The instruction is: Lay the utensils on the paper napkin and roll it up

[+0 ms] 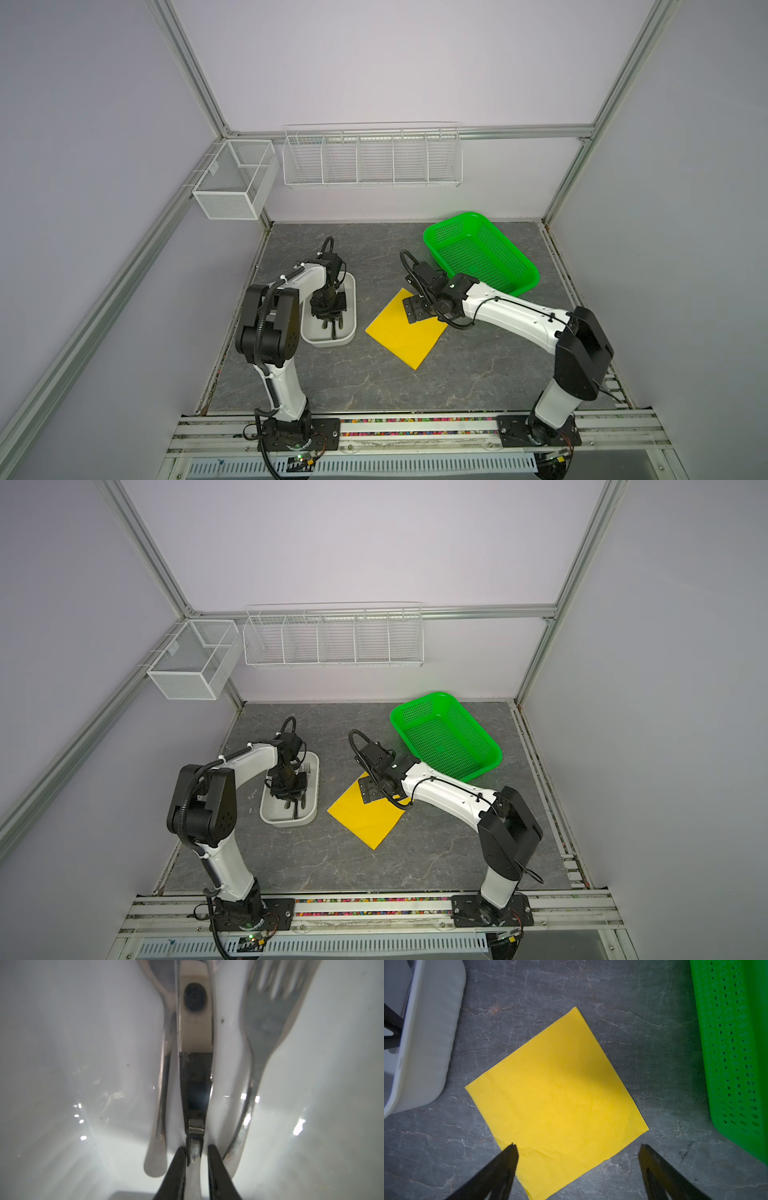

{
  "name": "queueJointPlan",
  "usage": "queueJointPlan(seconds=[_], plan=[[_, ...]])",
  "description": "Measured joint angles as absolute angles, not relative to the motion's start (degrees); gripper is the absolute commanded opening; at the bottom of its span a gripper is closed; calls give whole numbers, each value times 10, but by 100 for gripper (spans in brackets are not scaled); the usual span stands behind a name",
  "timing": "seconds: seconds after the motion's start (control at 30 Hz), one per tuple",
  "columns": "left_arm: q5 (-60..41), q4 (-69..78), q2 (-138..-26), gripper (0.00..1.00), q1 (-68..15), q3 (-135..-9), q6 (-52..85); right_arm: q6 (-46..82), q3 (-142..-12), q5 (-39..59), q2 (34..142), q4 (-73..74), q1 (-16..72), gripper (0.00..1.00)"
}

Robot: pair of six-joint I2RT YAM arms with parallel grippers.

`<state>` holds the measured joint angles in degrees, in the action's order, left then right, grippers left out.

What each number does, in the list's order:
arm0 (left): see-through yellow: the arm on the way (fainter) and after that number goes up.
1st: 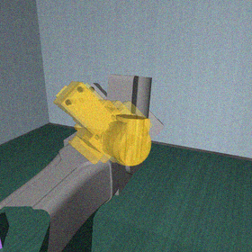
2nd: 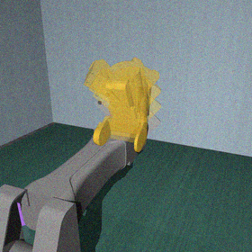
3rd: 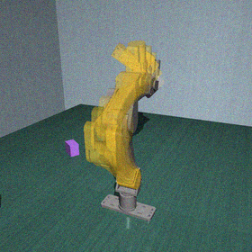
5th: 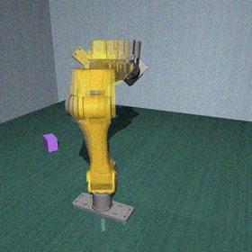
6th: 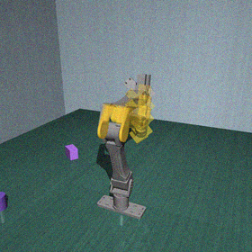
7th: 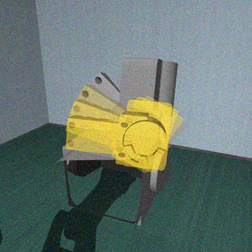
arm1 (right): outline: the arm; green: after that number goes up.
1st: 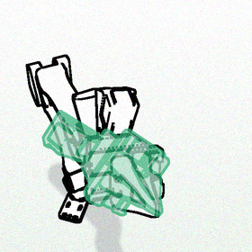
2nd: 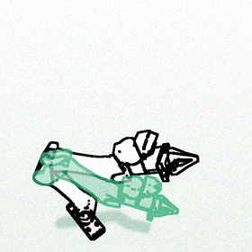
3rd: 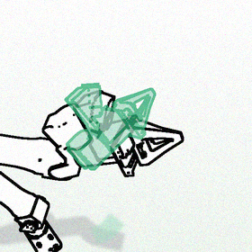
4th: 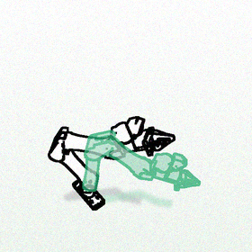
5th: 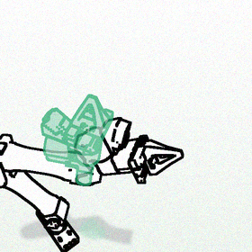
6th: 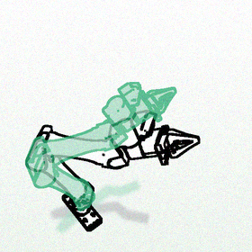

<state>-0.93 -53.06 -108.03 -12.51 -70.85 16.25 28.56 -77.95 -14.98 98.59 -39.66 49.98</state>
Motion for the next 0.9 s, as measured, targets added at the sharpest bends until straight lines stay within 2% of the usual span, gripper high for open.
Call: queueJointPlan(seconds=[0.1, 0.3, 0.9], plan=[[-10, -532, -1090, 12, -125, -722, 163, 286, -780, -150, 986, -398, 500, 94], [-9, -535, -1091, 5, -125, -725, 158, 286, -780, -152, 986, -402, 500, 94], [-5, -545, -1060, 5, -125, -715, 158, 287, -780, -152, 986, -403, 500, 95]])
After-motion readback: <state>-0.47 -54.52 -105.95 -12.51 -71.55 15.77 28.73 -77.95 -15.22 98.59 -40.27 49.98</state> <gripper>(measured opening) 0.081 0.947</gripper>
